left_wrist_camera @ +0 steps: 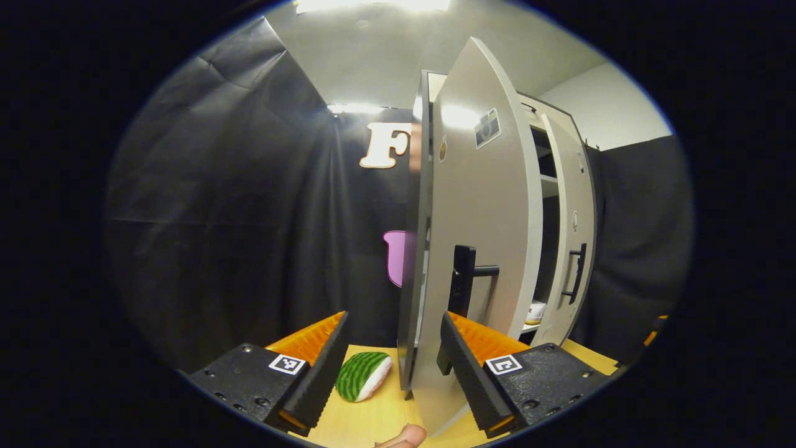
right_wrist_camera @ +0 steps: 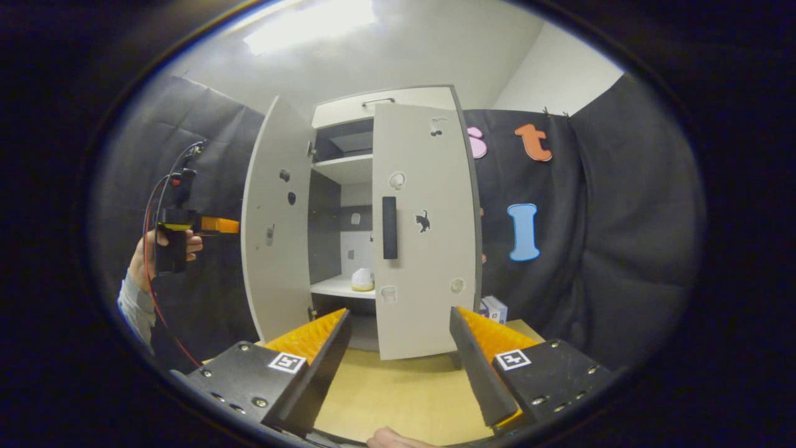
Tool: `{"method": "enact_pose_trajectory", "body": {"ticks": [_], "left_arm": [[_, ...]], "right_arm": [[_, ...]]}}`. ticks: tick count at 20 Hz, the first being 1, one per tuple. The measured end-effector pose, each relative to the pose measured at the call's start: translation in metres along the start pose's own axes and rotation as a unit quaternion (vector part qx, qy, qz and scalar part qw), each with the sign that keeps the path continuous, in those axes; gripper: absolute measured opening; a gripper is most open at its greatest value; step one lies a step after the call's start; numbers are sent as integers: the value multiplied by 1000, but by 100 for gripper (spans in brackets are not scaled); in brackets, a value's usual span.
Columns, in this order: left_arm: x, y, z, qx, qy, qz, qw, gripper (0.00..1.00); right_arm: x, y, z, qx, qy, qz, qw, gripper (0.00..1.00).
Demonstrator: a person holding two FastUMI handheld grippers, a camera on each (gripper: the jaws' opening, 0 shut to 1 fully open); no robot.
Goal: Grab one shoe with the right hand and put it into the shoe cabinet, grab the other shoe with the left hand and put it into the shoe cabinet; then close the right door with the right hand and the left door with the left hand.
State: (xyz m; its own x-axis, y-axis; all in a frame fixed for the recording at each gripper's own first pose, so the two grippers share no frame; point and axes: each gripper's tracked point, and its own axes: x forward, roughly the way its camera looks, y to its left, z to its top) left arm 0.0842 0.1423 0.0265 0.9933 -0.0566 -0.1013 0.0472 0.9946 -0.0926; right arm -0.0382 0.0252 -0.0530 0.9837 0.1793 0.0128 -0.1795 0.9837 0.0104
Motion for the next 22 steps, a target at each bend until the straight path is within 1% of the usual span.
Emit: {"method": "enact_pose_trajectory", "body": {"ticks": [1, 2, 3, 4, 5, 6, 8, 10, 11, 12, 13, 14, 15, 16, 17, 18, 21, 22], "left_arm": [[0, -10, 0, -1, -1, -13, 1000, 87], [2, -22, 0, 0, -2, -26, 1000, 92], [6, -34, -1, 1, -4, -35, 999, 92], [10, -43, -2, 1, -3, -35, 999, 92], [14, -49, -8, 5, 4, -28, 1000, 87], [18, -56, -11, 12, 7, -21, 1000, 92], [27, -74, -14, 23, 6, -22, 999, 92], [31, -103, -22, 29, 9, -49, 998, 92], [33, -118, -30, 27, 19, -64, 997, 96], [36, -134, -38, 24, 29, -73, 997, 92], [39, -142, -43, 28, 33, -71, 997, 92], [42, -148, -46, 38, 33, -65, 997, 93], [43, -153, -50, 49, 29, -57, 997, 93], [45, -157, -54, 60, 26, -52, 997, 96], [44, -160, -60, 67, 26, -45, 996, 96], [43, -164, -64, 72, 26, -43, 996, 97], [39, -165, -78, 76, 24, -32, 996, 96], [35, -162, -80, 72, 22, -26, 997, 97]], "right_arm": [[0, 1, -4, 3, 2, 0, 1000, 95], [0, 3, -6, 8, 3, 0, 1000, 95], [0, 7, -5, 10, 1, 5, 1000, 95], [0, 10, -5, 11, -2, 9, 1000, 95], [0, 12, -10, 10, -4, 10, 1000, 95], [0, 10, -9, 11, -7, 8, 1000, 92], [1, 9, -10, 9, -11, 4, 1000, 92], [0, 4, -9, 7, -14, -6, 1000, 92], [-3, -3, -8, 4, -16, -15, 1000, 92], [-6, -10, -7, 1, -18, -25, 1000, 92], [-8, -16, -6, -1, -20, -34, 999, 95], [-8, -20, -5, -5, -21, -42, 999, 92], [-7, -21, -5, -9, -23, -48, 999, 92], [-7, -23, -5, -13, -23, -51, 998, 92], [-6, -23, -6, -14, -22, -52, 998, 92], [-5, -23, -8, -13, -21, -51, 998, 95], [-3, -27, -13, -11, -13, -53, 998, 92], [-2, -28, -13, -10, -11, -56, 998, 95]]}}
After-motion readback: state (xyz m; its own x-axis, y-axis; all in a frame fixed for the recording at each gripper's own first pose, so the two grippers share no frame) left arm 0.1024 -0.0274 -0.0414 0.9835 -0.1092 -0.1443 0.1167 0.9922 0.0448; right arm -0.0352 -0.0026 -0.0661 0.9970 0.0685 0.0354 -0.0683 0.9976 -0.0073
